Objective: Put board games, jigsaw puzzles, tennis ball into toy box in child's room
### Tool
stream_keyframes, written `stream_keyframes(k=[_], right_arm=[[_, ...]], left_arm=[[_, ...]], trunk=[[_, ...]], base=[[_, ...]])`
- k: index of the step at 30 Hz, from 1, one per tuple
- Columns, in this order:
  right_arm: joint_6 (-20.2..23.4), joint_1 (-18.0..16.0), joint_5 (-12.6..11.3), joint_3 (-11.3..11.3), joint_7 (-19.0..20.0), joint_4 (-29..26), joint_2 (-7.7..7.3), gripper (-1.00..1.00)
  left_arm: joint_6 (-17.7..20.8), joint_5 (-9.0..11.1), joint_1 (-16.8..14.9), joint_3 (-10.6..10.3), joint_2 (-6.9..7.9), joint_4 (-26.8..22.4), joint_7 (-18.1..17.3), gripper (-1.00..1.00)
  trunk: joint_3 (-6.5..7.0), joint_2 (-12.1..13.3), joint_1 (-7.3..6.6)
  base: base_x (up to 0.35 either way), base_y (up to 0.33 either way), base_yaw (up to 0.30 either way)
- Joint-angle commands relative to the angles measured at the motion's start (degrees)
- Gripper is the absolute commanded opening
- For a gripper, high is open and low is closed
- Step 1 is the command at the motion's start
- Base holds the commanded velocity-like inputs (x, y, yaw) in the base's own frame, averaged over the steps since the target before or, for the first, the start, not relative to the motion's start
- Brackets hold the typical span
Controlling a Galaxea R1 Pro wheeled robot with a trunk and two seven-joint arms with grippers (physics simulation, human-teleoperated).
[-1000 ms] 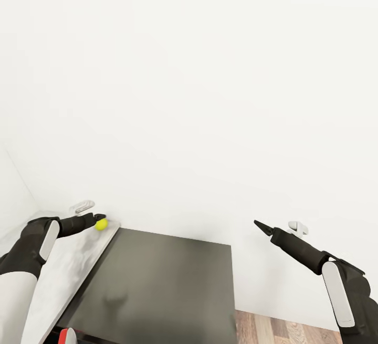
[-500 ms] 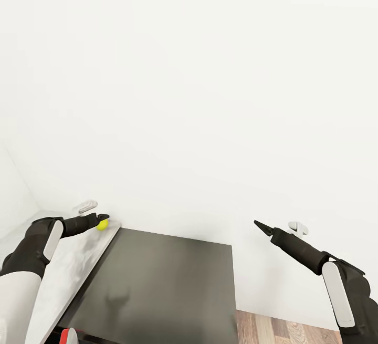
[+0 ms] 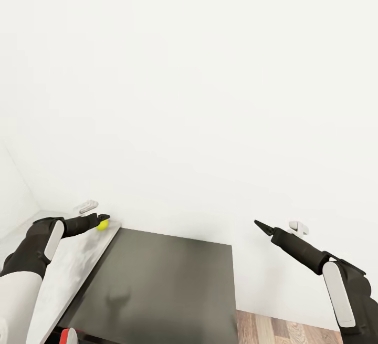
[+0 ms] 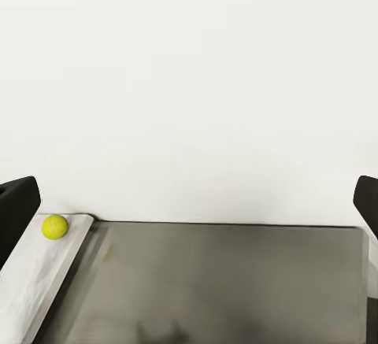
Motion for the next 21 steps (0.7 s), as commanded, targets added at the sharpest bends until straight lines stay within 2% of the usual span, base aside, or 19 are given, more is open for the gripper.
stream_keyframes(k=[1, 12, 16, 19, 21], right_arm=[[0.4, -0.1, -0.1, -0.1, 0.2, -0.1, 0.0, 1.0], [0.8, -0.1, 0.3, 0.1, 2.3, -0.5, -0.08, 1.0], [1.0, -0.1, 3.0, 0.2, 2.6, -1.1, -0.06, 1.0], [1.0, -0.1, 5.0, 0.6, 3.3, -1.6, 0.01, 1.0], [1.0, -0.1, 5.4, 0.8, 4.1, -1.8, 0.02, 1.0]], left_arm=[[0.4, 0.1, -0.1, 0.1, -0.02, 0.0, -0.1, 1.0], [0.3, 0.0, -0.1, 0.1, -0.15, 0.0, 0.4, 1.0], [0.2, -0.2, -0.1, -0.2, -1.15, 0.3, 1.2, 1.0], [0.5, -0.3, -1.0, -0.6, -1.85, 0.5, 4.6, 1.0], [0.7, -0.3, -2.3, -0.7, -2.01, 0.7, 6.7, 1.0]], trunk=[[-0.13, -0.1, 0.04], [-0.13, -0.1, 0.04], [-0.13, -0.1, 0.04], [-0.13, -0.1, 0.04], [-0.13, -0.1, 0.04]], base=[[0.0, 0.0, 0.0], [0.0, 0.0, 0.0], [0.0, 0.0, 0.0], [0.0, 0.0, 0.0], [0.0, 0.0, 0.0]])
